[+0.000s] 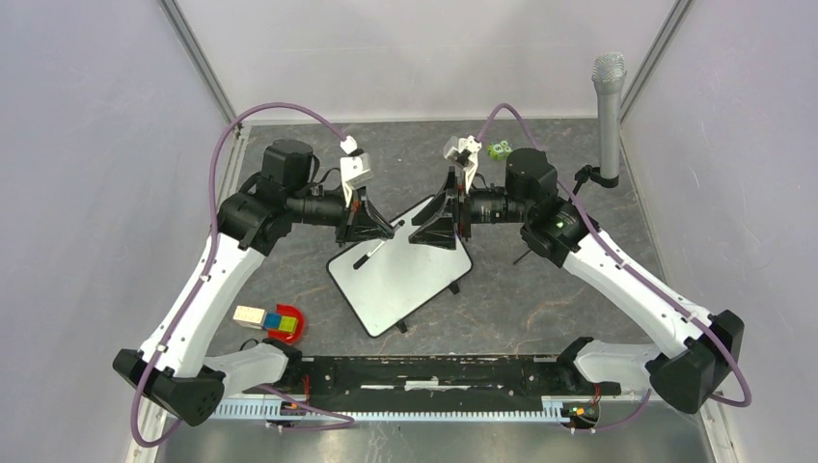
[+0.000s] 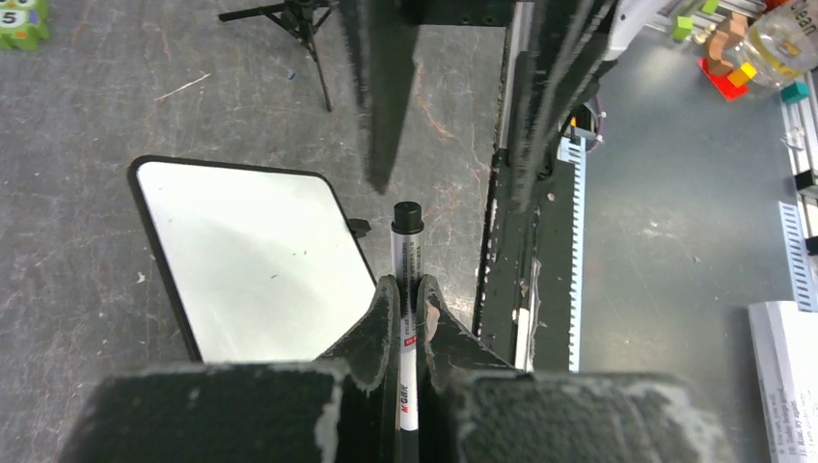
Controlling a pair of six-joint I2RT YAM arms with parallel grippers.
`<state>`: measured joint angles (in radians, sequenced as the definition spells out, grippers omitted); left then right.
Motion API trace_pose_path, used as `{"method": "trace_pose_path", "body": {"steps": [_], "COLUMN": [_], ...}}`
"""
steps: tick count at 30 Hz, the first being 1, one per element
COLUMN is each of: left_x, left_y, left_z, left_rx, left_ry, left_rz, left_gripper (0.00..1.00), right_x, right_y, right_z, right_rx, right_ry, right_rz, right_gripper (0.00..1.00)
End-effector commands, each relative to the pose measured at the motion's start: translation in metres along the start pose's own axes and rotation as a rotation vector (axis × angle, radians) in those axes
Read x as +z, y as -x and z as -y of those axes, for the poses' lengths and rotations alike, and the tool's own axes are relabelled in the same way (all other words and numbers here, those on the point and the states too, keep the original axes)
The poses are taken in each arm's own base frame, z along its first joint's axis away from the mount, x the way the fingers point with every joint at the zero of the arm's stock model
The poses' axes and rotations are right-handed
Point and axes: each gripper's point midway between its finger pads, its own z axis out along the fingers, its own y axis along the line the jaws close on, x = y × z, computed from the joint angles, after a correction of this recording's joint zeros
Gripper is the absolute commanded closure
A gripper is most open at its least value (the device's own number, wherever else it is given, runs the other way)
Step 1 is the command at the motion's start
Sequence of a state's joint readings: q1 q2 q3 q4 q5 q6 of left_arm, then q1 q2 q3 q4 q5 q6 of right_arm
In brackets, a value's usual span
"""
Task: Write a sentence on the whiteboard
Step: Pass from the left arm to the right
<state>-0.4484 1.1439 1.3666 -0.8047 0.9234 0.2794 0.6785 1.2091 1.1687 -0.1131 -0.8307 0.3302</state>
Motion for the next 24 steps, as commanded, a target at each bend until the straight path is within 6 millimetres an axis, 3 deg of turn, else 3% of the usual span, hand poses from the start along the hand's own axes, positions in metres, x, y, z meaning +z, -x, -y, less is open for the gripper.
{"method": "trace_pose_path", "body": {"steps": [1, 5, 13, 24], "left_x": [0.0, 0.004, 0.007, 0.014], "left_y": [-0.001, -0.005, -0.003, -0.002], "left_z": [0.02, 0.024, 0.023, 0.019], "left_rx": [0.084, 0.086, 0.09, 0.09], "left_ry": [-0.075, -0.084, -0.072, -0.06], "left_rz": [-0.008, -0.025, -0.036, -0.056], "left_gripper": [0.98, 0.98, 0.98, 0.98], "right_x": [0.005, 0.007, 0.01, 0.017], "right_y": [0.021, 0.024, 0.005, 0.0], "right_z": [-0.002, -0.004, 0.002, -0.004], "right_rx": [0.043, 0.053, 0.093, 0.072], "right_ry": [0.012, 0.029, 0.027, 0.054], "right_rz": [0.057, 0.062, 0.028, 0.012], "right_gripper": [0.45, 0.47, 0.6, 0.62]}}
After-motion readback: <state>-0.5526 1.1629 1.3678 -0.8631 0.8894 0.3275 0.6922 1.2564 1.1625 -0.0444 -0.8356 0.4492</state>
